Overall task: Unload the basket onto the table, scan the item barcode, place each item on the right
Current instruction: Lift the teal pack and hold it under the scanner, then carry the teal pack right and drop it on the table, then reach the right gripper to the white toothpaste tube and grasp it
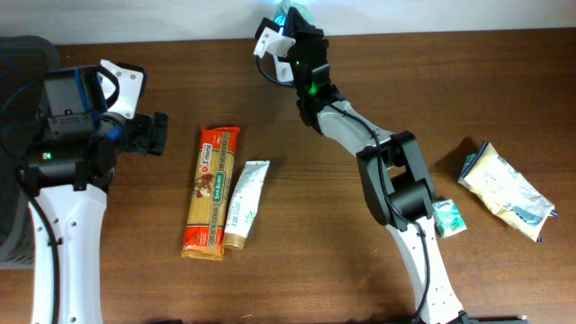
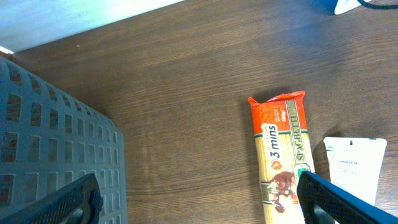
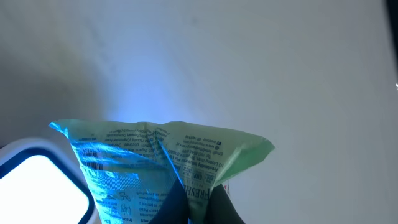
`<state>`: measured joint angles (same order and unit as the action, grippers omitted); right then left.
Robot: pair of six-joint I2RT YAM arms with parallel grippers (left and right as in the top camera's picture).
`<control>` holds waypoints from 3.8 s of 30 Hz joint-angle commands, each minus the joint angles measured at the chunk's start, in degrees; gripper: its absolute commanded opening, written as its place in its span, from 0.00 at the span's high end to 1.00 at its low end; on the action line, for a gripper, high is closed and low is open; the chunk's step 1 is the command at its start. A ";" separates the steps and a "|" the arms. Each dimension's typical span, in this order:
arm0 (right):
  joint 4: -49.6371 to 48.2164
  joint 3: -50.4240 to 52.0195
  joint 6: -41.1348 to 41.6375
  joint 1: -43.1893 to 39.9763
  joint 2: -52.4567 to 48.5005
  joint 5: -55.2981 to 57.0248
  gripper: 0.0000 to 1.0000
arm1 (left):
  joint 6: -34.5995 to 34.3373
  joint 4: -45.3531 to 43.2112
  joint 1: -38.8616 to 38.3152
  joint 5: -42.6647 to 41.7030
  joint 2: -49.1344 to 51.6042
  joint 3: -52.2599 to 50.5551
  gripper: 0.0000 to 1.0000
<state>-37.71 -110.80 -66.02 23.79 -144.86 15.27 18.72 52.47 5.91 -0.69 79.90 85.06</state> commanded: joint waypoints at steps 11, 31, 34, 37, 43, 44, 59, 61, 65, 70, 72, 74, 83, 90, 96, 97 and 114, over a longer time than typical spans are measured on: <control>-4.13 -1.73 -0.20 0.61 -0.13 0.85 0.96 | 0.87 -0.24 0.15 -0.63 -0.20 0.33 0.01; 89.85 -1.70 62.05 5.20 49.57 2.71 0.96 | 0.87 -0.24 0.15 -0.63 -0.20 0.33 0.01; 110.07 -1.70 73.55 -0.52 53.94 2.75 0.96 | 0.87 -0.24 0.15 -0.63 -0.20 0.33 0.01; 121.37 0.46 79.19 -12.00 52.92 1.99 0.96 | 0.87 -0.24 0.15 -0.63 -0.20 0.33 0.01; 120.87 17.68 79.19 -35.12 50.49 -8.26 0.96 | 0.87 -0.24 0.15 -0.63 -0.20 0.33 0.01; 119.10 20.65 79.19 -37.51 50.49 -8.24 0.96 | 0.87 -0.24 0.15 -0.63 -0.20 0.33 0.01; 106.01 21.46 72.24 -40.52 50.21 -38.71 0.42 | 0.87 -0.24 0.15 -0.63 -0.20 0.33 0.01; 104.26 21.68 72.81 -35.32 49.92 -41.75 0.42 | 0.87 -0.24 0.15 -0.63 -0.20 0.33 0.01; 96.59 21.88 83.93 -16.02 44.13 -41.79 0.41 | 0.87 -0.24 0.15 -0.63 -0.20 0.33 0.01; 86.82 21.88 94.33 0.04 31.56 -41.66 0.15 | 0.87 -0.24 0.15 -0.63 -0.20 0.33 0.01; 81.90 21.88 98.75 4.24 27.12 -41.68 0.10 | 0.87 -0.24 0.15 -0.63 -0.20 0.33 0.01; 78.09 21.88 99.58 6.19 25.62 -41.64 0.07 | 0.87 -0.24 0.15 -0.63 -0.20 0.33 0.01; 72.15 21.92 110.86 17.00 25.09 -29.77 0.00 | 0.87 -0.24 0.15 -0.63 -0.20 0.33 0.01; 69.88 21.92 113.26 18.58 20.72 -27.30 0.18 | 0.87 -0.24 0.15 -0.63 -0.20 0.33 0.01; 70.90 22.03 113.00 18.60 20.59 -26.53 0.86 | 0.87 -0.24 0.15 -0.63 -0.20 0.33 0.01; 71.10 22.03 112.52 18.49 20.59 -26.56 0.96 | 0.87 -0.24 0.15 -0.63 -0.20 0.33 0.01; 95.14 17.99 58.93 1.62 25.88 -46.34 0.54 | 0.87 -0.24 0.15 -0.63 -0.20 0.33 0.01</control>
<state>56.90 -91.29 -4.38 25.04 -122.04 -27.88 18.72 52.47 5.91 -0.69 80.05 85.06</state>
